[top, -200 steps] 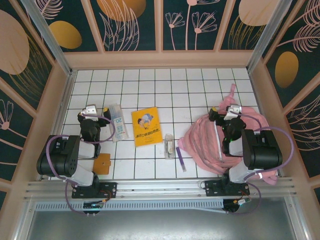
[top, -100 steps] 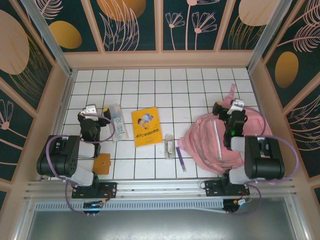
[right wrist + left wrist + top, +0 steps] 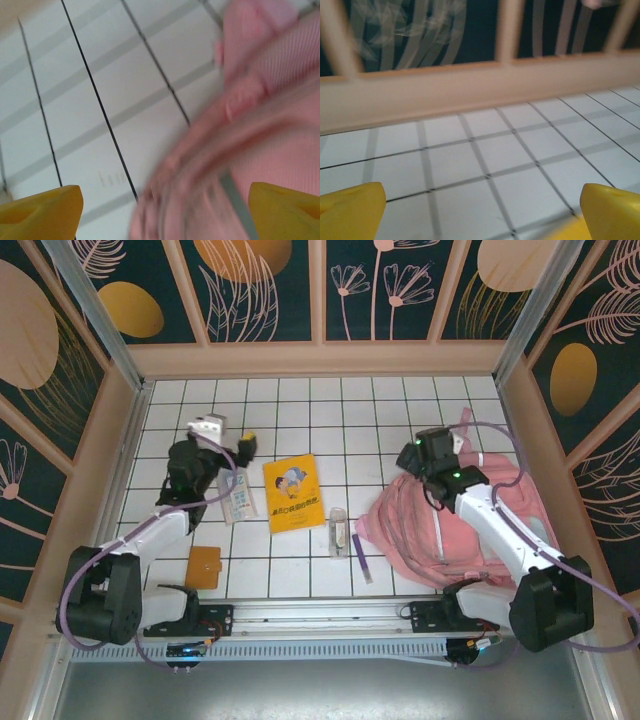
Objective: Pack the student bag
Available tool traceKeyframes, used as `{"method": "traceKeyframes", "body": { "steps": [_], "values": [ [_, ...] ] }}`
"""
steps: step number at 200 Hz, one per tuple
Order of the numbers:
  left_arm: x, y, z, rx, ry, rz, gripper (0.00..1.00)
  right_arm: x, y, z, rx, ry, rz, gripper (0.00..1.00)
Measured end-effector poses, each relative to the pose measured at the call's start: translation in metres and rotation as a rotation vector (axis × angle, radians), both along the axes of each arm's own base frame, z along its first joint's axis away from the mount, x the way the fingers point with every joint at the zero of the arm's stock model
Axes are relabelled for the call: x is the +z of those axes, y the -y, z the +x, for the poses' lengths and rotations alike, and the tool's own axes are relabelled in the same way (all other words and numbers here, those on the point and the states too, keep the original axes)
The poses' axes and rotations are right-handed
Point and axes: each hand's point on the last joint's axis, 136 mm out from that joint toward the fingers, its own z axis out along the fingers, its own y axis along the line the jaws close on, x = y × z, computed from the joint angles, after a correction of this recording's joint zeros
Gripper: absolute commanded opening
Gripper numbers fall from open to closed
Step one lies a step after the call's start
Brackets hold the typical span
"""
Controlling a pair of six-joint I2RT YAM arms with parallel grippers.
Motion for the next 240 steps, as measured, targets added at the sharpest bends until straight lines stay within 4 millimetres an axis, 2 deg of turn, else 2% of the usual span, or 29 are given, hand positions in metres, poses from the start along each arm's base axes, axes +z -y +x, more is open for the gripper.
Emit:
{"method": "traceKeyframes", "body": {
  "steps": [16, 41, 72, 82, 90, 97, 116, 124, 159, 180, 202, 240],
  "values": [
    [-0.014, 0.036, -0.013, -0.139, -0.018, 0.062, 0.99, -0.019, -0.004, -0.023, 0.029, -0.120, -0.017, 0.78],
    [-0.040, 0.082, -0.030, -0.307, -0.049, 0.166, 0.99, -0.046, -0.004, -0.046, 0.057, -0.265, -0.058, 0.75],
    [-0.058, 0.114, -0.039, -0.417, -0.058, 0.242, 0.99, -0.074, -0.005, -0.058, 0.105, -0.366, -0.130, 0.66],
    [-0.059, 0.123, -0.042, -0.447, -0.051, 0.258, 0.99, -0.081, -0.003, -0.059, 0.123, -0.376, -0.158, 0.54],
    [-0.060, 0.131, -0.045, -0.473, -0.043, 0.269, 0.99, -0.086, 0.000, -0.059, 0.131, -0.378, -0.182, 0.36],
    [-0.060, 0.139, -0.048, -0.499, -0.036, 0.277, 0.99, -0.088, 0.001, -0.057, 0.144, -0.376, -0.197, 0.28],
    [-0.062, 0.155, -0.056, -0.555, -0.031, 0.299, 0.99, -0.082, -0.003, -0.046, 0.191, -0.328, -0.226, 0.06],
    [-0.060, 0.160, -0.060, -0.573, -0.026, 0.298, 0.99, -0.079, -0.003, -0.041, 0.207, -0.308, -0.241, 0.00],
    [-0.058, 0.166, -0.064, -0.604, -0.022, 0.283, 0.99, -0.060, -0.011, -0.012, 0.302, -0.209, -0.285, 0.00],
    [-0.053, 0.170, -0.059, -0.598, -0.032, 0.256, 0.99, -0.048, -0.021, 0.012, 0.377, -0.142, -0.301, 0.00],
    [-0.050, 0.176, -0.049, -0.582, -0.054, 0.219, 0.99, -0.035, -0.041, 0.041, 0.476, -0.051, -0.309, 0.00],
    [-0.048, 0.189, -0.016, -0.515, -0.131, 0.157, 0.99, -0.028, -0.083, 0.098, 0.607, 0.067, -0.304, 0.00]
  ]
}}
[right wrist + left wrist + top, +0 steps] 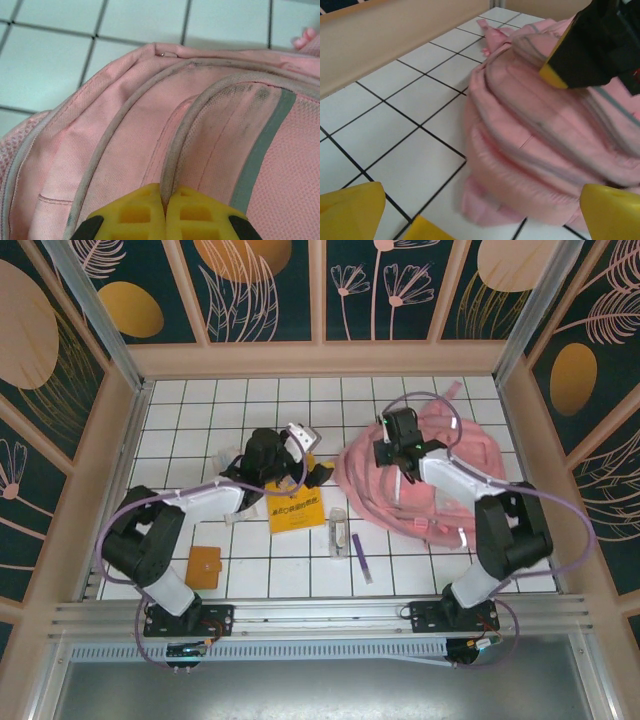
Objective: Pack the student bag
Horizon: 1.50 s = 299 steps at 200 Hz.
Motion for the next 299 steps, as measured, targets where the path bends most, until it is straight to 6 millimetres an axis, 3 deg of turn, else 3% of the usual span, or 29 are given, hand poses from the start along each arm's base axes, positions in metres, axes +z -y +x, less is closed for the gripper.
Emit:
{"method": "traceKeyframes", "body": {
  "steps": [36, 55, 71, 104, 128, 153, 182, 200, 217, 238, 270, 299],
  "values": [
    [-0.002, 0.013, 0.038, 0.087, -0.086, 0.000, 0.99, 0.009, -0.023, 0.045, 0.032, 0.071, 0.022, 0.30],
    [-0.010, 0.016, 0.053, 0.142, -0.160, 0.012, 0.99, 0.023, -0.025, 0.053, 0.026, 0.107, 0.042, 0.46],
    [-0.019, 0.018, 0.059, 0.173, -0.225, 0.020, 0.99, 0.035, -0.018, 0.051, 0.010, 0.115, 0.085, 0.50],
    [-0.038, 0.021, 0.055, 0.190, -0.367, 0.035, 0.99, 0.059, 0.027, 0.028, -0.112, 0.078, 0.194, 0.50],
    [-0.047, 0.024, 0.056, 0.207, -0.452, 0.042, 0.99, 0.058, 0.053, -0.006, -0.202, 0.013, 0.260, 0.51],
    [-0.062, 0.022, 0.056, 0.250, -0.526, 0.056, 0.99, 0.032, 0.037, -0.040, -0.153, -0.134, 0.309, 0.60],
    [-0.081, 0.018, 0.052, 0.282, -0.596, 0.075, 0.97, 0.004, -0.007, -0.052, -0.040, -0.247, 0.258, 0.61],
    [-0.084, 0.021, 0.057, 0.294, -0.615, 0.073, 0.95, -0.018, -0.030, -0.048, 0.011, -0.265, 0.183, 0.59],
    [-0.081, 0.024, 0.067, 0.325, -0.615, 0.053, 0.94, -0.039, -0.025, -0.036, -0.008, -0.248, 0.082, 0.55],
    [-0.076, 0.024, 0.073, 0.360, -0.614, 0.032, 0.94, -0.053, -0.015, -0.015, -0.021, -0.220, -0.008, 0.27],
    [-0.077, 0.020, 0.076, 0.397, -0.621, 0.026, 0.94, -0.041, -0.008, 0.023, -0.020, -0.130, -0.033, 0.00],
    [-0.084, 0.020, 0.076, 0.398, -0.628, 0.034, 0.95, -0.028, -0.010, 0.041, 0.118, -0.050, -0.049, 0.00]
  ]
}}
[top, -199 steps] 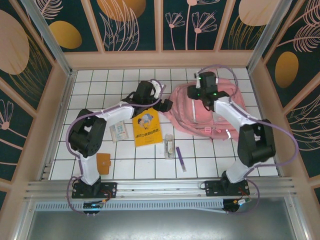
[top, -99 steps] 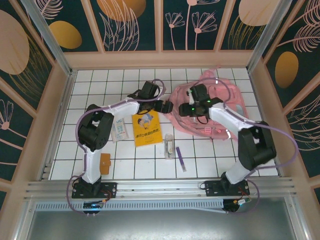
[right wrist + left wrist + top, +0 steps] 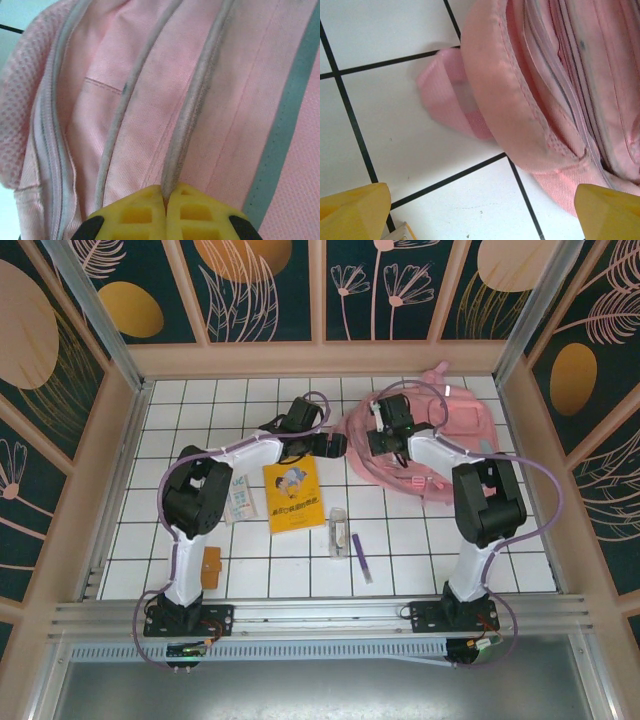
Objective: Pack the student bag
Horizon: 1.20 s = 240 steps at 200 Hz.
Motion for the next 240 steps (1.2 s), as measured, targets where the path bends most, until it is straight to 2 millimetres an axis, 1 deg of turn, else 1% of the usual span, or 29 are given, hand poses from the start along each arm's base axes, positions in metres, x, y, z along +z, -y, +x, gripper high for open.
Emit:
{"method": "traceKeyframes", "body": {
  "steps": [24, 45, 71, 86, 91, 100, 105, 118, 132, 144, 158, 161, 164, 173, 179, 186, 194, 201, 214, 218, 226, 230, 240],
  "values": [
    [0.003, 0.003, 0.002, -0.016, 0.025, -0.008, 0.96, 0.001, -0.017, -0.003, 0.193, 0.034, -0.031, 0.00],
    [0.002, 0.001, 0.004, -0.029, 0.043, -0.004, 0.96, 0.003, -0.029, -0.014, 0.360, 0.073, -0.056, 0.00],
    [0.002, -0.004, 0.007, -0.045, 0.051, -0.004, 0.93, 0.007, -0.029, -0.033, 0.501, 0.144, -0.119, 0.00],
    [0.003, -0.002, 0.005, -0.114, 0.070, 0.000, 0.93, 0.007, -0.023, -0.039, 0.551, 0.190, -0.168, 0.00],
    [0.004, -0.001, 0.004, -0.141, 0.082, 0.005, 0.93, 0.007, -0.021, -0.039, 0.559, 0.202, -0.179, 0.06],
    [0.007, 0.001, 0.001, -0.201, 0.117, 0.023, 0.94, 0.008, -0.016, -0.037, 0.558, 0.223, -0.189, 0.25],
    [0.008, 0.002, -0.003, -0.236, 0.140, 0.034, 0.94, 0.009, -0.014, -0.034, 0.556, 0.234, -0.191, 0.31],
    [0.014, 0.003, -0.014, -0.317, 0.199, 0.059, 0.93, 0.017, -0.008, -0.026, 0.527, 0.261, -0.163, 0.38],
    [0.028, 0.006, -0.029, -0.441, 0.305, 0.087, 0.96, 0.037, -0.001, -0.017, 0.456, 0.300, -0.082, 0.41],
    [0.042, 0.009, -0.042, -0.560, 0.426, 0.115, 0.98, 0.064, 0.013, -0.010, 0.343, 0.360, 0.001, 0.44],
    [0.056, 0.013, -0.056, -0.688, 0.569, 0.151, 0.98, 0.099, 0.038, -0.008, 0.165, 0.421, 0.107, 0.47],
    [0.059, 0.014, -0.057, -0.713, 0.599, 0.160, 0.97, 0.106, 0.048, -0.009, 0.097, 0.425, 0.141, 0.49],
    [0.062, 0.016, -0.058, -0.736, 0.627, 0.167, 0.97, 0.113, 0.054, -0.010, 0.064, 0.434, 0.161, 0.50],
    [0.072, 0.023, -0.057, -0.789, 0.715, 0.191, 0.95, 0.130, 0.078, -0.012, -0.084, 0.441, 0.244, 0.50],
    [0.076, 0.027, -0.055, -0.820, 0.760, 0.209, 0.94, 0.139, 0.094, -0.013, -0.175, 0.441, 0.295, 0.50],
    [0.081, 0.032, -0.053, -0.846, 0.804, 0.229, 0.93, 0.144, 0.113, -0.016, -0.278, 0.428, 0.355, 0.50],
    [0.088, 0.039, -0.047, -0.872, 0.855, 0.248, 0.92, 0.145, 0.136, -0.020, -0.391, 0.400, 0.410, 0.50],
    [0.094, 0.046, -0.041, -0.890, 0.899, 0.263, 0.88, 0.140, 0.158, -0.025, -0.502, 0.361, 0.461, 0.50],
    [0.102, 0.056, -0.031, -0.917, 0.980, 0.290, 0.88, 0.123, 0.189, -0.036, -0.673, 0.279, 0.534, 0.50],
    [0.103, 0.059, -0.029, -0.925, 0.998, 0.296, 0.88, 0.117, 0.196, -0.040, -0.715, 0.254, 0.557, 0.49],
    [0.102, 0.063, -0.026, -0.936, 1.030, 0.309, 0.88, 0.105, 0.205, -0.048, -0.780, 0.202, 0.607, 0.49],
    [0.100, 0.065, -0.025, -0.941, 1.042, 0.317, 0.88, 0.098, 0.206, -0.052, -0.804, 0.173, 0.641, 0.49],
    [0.094, 0.068, -0.021, -0.946, 1.061, 0.335, 0.88, 0.084, 0.200, -0.060, -0.827, 0.103, 0.712, 0.48]
  ]
}}
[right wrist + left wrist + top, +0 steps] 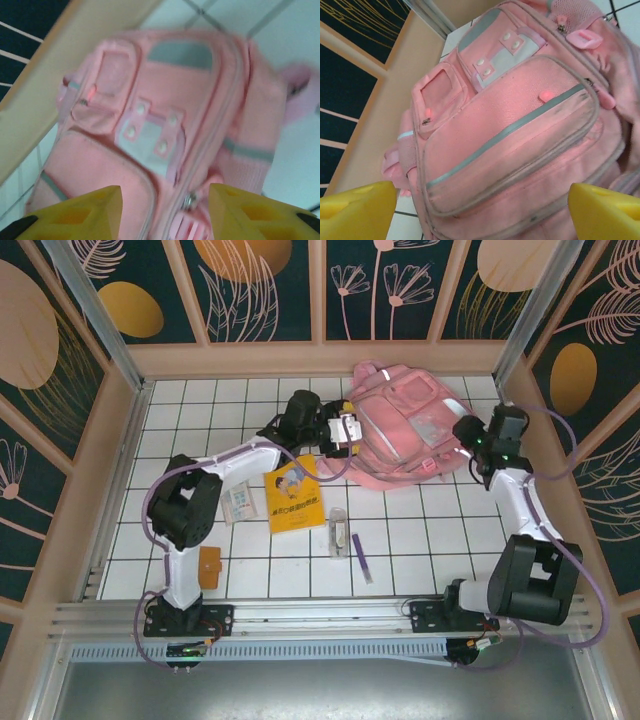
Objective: Pack the student bag
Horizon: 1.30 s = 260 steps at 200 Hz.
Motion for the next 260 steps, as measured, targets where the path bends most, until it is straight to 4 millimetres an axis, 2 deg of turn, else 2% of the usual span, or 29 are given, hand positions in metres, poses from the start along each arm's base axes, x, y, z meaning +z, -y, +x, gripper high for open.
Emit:
{"method": "traceKeyframes", "body": {
  "steps": [18, 38, 61, 72, 84, 110, 142, 162, 210, 239, 260],
  "values": [
    [-0.017, 0.003, 0.003, 0.003, 0.000, 0.022, 0.87, -0.020, -0.024, -0.007, 0.056, -0.063, 0.141, 0.48],
    [-0.031, 0.004, 0.000, 0.008, -0.013, 0.038, 0.88, -0.034, -0.048, 0.005, 0.119, -0.121, 0.234, 0.45],
    [-0.041, 0.001, -0.006, 0.023, -0.031, 0.040, 0.87, -0.054, -0.071, 0.021, 0.157, -0.193, 0.282, 0.45],
    [-0.046, -0.003, -0.008, 0.041, -0.050, 0.048, 0.82, -0.063, -0.083, 0.025, 0.168, -0.226, 0.299, 0.44],
    [-0.050, -0.007, -0.009, 0.060, -0.072, 0.059, 0.78, -0.072, -0.096, 0.026, 0.177, -0.262, 0.318, 0.44],
    [-0.055, -0.014, -0.012, 0.083, -0.095, 0.088, 0.77, -0.091, -0.118, 0.022, 0.180, -0.336, 0.354, 0.43],
    [-0.075, -0.021, -0.025, 0.072, -0.154, 0.122, 0.69, -0.104, -0.120, 0.025, 0.162, -0.381, 0.370, 0.43],
    [-0.078, -0.018, -0.033, 0.042, -0.190, 0.112, 0.63, -0.112, -0.120, 0.027, 0.157, -0.409, 0.371, 0.45],
    [-0.088, -0.015, -0.046, 0.000, -0.267, 0.105, 0.49, -0.111, -0.120, 0.028, 0.143, -0.432, 0.345, 0.50],
    [-0.099, -0.017, -0.054, -0.017, -0.309, 0.125, 0.34, -0.110, -0.119, 0.027, 0.137, -0.435, 0.333, 0.53],
    [-0.103, -0.018, -0.060, -0.032, -0.342, 0.134, 0.18, -0.109, -0.119, 0.027, 0.143, -0.431, 0.327, 0.52]
  ]
}}
